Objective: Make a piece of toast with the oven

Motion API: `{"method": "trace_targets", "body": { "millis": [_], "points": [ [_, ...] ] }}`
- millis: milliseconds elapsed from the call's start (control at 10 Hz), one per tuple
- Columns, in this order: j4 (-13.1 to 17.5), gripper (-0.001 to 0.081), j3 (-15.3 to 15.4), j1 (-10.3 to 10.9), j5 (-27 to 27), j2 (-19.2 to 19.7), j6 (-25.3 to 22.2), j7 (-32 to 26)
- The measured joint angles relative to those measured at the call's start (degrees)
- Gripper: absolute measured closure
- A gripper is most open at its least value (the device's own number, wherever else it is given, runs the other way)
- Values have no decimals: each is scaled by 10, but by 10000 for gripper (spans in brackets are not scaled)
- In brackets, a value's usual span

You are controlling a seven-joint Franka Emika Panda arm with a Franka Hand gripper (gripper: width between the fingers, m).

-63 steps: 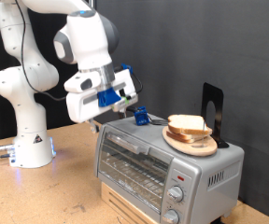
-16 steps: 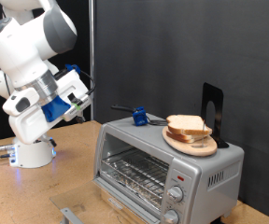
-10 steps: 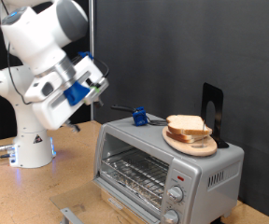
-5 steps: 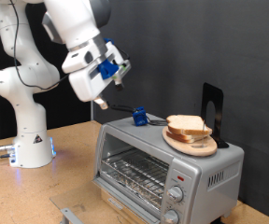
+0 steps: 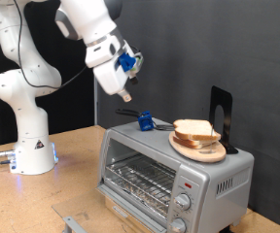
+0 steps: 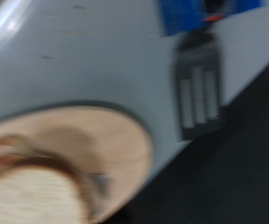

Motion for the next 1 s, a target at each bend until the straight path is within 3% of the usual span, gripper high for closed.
{"method": "trace_targets", "body": {
  "millis": [500,700,1000],
  "points": [
    [-73,-3,94,0,-30,-96,43,81],
    [-92,-3,105,-3,-38,-124,44,96],
    [-95,-3,105,-9,-40,-132,33,98]
  ]
}}
